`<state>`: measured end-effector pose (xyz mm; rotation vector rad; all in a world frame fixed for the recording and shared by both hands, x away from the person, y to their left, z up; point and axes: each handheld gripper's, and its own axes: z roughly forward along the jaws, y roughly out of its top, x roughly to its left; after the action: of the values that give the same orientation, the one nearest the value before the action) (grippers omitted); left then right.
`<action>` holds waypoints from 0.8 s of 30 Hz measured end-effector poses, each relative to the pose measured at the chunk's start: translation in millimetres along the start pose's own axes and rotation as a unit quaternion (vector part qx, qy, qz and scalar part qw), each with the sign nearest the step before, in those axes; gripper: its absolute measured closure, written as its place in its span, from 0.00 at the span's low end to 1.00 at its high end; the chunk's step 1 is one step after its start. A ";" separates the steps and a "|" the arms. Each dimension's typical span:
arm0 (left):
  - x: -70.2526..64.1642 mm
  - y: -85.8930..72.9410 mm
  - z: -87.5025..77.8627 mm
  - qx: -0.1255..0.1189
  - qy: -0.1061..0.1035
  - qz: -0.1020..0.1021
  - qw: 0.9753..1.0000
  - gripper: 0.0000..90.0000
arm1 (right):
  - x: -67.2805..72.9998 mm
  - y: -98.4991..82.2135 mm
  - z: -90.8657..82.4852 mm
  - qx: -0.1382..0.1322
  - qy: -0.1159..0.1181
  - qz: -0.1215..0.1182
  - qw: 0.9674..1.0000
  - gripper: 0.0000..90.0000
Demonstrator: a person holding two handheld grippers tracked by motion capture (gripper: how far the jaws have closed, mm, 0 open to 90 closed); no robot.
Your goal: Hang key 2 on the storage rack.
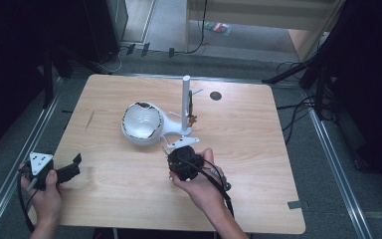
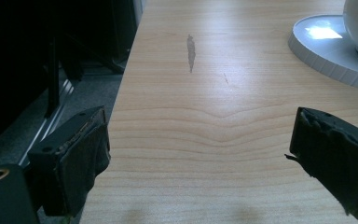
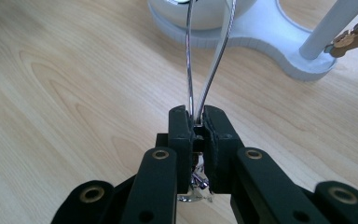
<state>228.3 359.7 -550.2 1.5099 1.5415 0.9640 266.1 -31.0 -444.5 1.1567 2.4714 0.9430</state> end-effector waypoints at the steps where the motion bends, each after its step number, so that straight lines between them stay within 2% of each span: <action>1: 0.1 0.1 0.2 0.001 -0.001 0.001 1.000 0.06 | -0.5 0.5 -0.5 -0.005 -0.001 0.001 1.000 0.92; 8: -0.2 0.5 1.1 0.012 -0.012 0.006 1.000 0.06 | -4.4 -0.7 -5.9 -0.032 -0.019 0.008 0.999 0.92; 16: -1.0 0.9 1.8 0.020 -0.012 0.010 1.000 0.05 | -8.8 -3.2 -13.9 -0.073 -0.044 0.016 0.996 0.92; 24: -0.9 0.9 2.2 0.020 -0.014 0.010 1.000 0.05 | -16.4 -3.2 -26.4 -0.104 -0.041 0.037 0.993 0.92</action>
<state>230.7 358.8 -550.3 1.5632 1.5373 0.9245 262.4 -56.8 -427.3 1.1980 2.2179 1.1191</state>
